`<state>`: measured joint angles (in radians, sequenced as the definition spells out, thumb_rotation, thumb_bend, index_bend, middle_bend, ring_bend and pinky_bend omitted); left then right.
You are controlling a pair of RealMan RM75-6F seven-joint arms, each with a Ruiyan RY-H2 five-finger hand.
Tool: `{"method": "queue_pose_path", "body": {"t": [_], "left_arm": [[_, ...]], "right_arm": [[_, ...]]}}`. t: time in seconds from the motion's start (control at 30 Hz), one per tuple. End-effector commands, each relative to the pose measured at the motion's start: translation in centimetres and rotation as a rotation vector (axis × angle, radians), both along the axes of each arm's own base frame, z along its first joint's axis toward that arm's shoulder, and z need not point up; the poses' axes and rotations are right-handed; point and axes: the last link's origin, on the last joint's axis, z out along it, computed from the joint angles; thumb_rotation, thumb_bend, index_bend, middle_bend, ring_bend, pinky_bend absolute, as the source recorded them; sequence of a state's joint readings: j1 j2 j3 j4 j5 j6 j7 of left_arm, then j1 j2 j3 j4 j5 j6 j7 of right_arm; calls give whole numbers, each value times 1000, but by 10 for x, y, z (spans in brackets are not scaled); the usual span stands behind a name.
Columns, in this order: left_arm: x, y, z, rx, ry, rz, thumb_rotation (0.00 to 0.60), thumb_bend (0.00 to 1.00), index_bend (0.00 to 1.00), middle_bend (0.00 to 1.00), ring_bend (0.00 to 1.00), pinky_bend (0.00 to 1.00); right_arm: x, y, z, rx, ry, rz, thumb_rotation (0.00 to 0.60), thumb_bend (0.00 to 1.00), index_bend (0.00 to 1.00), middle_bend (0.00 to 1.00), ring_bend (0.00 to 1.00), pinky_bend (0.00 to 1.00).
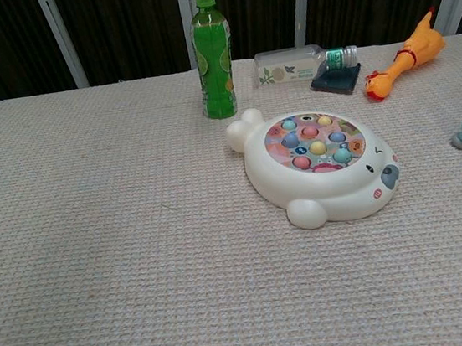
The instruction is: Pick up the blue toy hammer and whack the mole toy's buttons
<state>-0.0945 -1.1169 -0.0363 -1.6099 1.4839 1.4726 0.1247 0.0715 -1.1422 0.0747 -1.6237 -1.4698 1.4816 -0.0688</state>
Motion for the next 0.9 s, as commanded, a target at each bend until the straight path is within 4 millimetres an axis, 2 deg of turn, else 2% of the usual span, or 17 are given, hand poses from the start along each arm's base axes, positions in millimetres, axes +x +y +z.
{"method": "queue_pose_path", "body": {"t": [0.03,0.6,0.73,0.9], "left_arm": [[0,0,0,-3,-1,0,600,0,0,0,0,0],[1,-2,3,9,-14,1,600,0,0,0,0,0],[1,-4,5,17,-20,3,600,0,0,0,0,0],[2,-4,8,41,-21,-9,600,0,0,0,0,0]], "right_arm": [[0,0,0,0,0,0,600,294,0,0,0,0],[4,1,-5,3,-89,-54,600,293,0,0,0,0],[9,-3,-8,-2,-224,-119,600,294,0,0,0,0],[15,-23,-10,-25,-368,-214,600,294,16,0,0,0]]}}
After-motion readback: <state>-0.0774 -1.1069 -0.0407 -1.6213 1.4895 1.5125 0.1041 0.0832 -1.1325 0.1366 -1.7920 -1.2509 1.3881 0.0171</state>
